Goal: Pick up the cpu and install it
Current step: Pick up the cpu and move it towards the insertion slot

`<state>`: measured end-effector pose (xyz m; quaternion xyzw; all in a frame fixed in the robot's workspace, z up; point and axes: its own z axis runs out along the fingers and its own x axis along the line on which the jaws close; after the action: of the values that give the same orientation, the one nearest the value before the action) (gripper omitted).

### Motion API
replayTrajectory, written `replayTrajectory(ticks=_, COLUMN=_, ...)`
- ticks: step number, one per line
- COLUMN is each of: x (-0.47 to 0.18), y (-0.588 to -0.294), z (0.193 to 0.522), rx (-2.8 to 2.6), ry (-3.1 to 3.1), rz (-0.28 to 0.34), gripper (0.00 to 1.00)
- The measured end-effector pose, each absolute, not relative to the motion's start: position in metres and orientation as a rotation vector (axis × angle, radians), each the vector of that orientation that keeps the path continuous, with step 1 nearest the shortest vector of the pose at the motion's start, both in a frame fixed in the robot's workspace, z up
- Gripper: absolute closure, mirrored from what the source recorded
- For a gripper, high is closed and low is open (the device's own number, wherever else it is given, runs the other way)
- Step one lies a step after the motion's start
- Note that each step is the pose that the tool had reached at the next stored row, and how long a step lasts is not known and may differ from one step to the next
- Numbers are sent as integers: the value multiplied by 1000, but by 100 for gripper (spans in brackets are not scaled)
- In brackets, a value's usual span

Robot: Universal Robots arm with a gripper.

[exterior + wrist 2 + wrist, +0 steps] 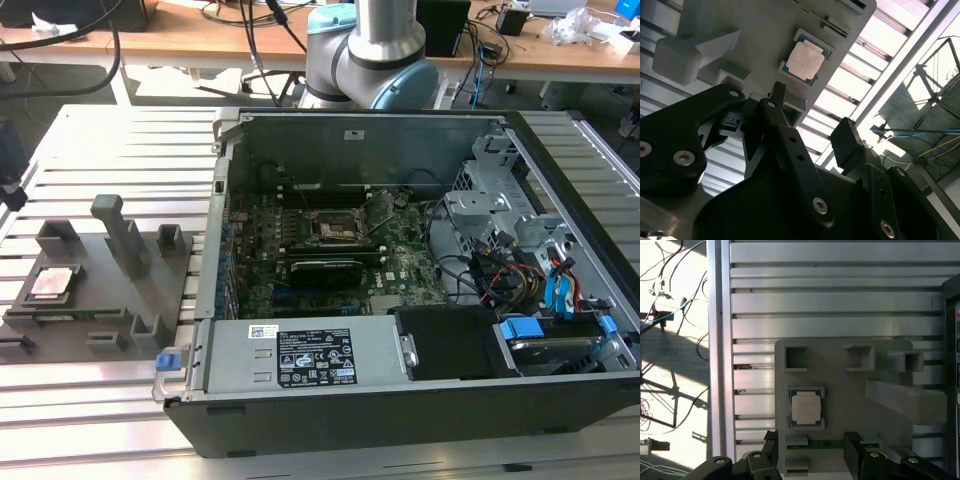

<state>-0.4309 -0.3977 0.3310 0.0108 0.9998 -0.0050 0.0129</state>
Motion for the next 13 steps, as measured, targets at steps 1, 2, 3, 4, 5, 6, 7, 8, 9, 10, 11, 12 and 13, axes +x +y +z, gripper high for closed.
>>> replayTrajectory(ticks=1, x=-431, y=-398, z=330, rx=34, ry=3116, rz=-16, gripper=37)
replayTrajectory(ticks=2, x=-431, y=-398, z=330, rx=34, ry=3116, rz=-16, gripper=37)
replayTrajectory(ticks=3, x=-431, y=-398, z=329, rx=34, ry=3116, rz=-16, gripper=37)
replayTrajectory(ticks=4, x=-431, y=-398, z=328, rx=34, ry=3116, rz=-16, gripper=37)
replayTrajectory(ticks=5, x=-431, y=-398, z=327, rx=34, ry=3116, rz=-16, gripper=37)
replayTrajectory(ticks=6, x=-431, y=-398, z=326, rx=34, ry=3116, rz=-16, gripper=37)
replayTrajectory(ticks=7, x=-431, y=-398, z=325, rx=34, ry=3116, rz=-16, gripper=37)
replayTrajectory(ticks=8, x=-431, y=-398, z=324, rx=34, ry=3116, rz=-16, gripper=37)
replayTrajectory(ticks=9, x=-431, y=-398, z=323, rx=34, ry=3116, rz=-16, gripper=37)
replayTrajectory(ticks=10, x=-431, y=-398, z=323, rx=34, ry=3116, rz=-16, gripper=37)
replayTrajectory(ticks=11, x=-431, y=-398, z=322, rx=34, ry=3116, rz=-16, gripper=37)
replayTrajectory(ticks=12, x=-431, y=-398, z=321, rx=34, ry=3116, rz=-16, gripper=37)
replayTrajectory(ticks=13, x=-431, y=-398, z=320, rx=34, ry=3116, rz=-16, gripper=37)
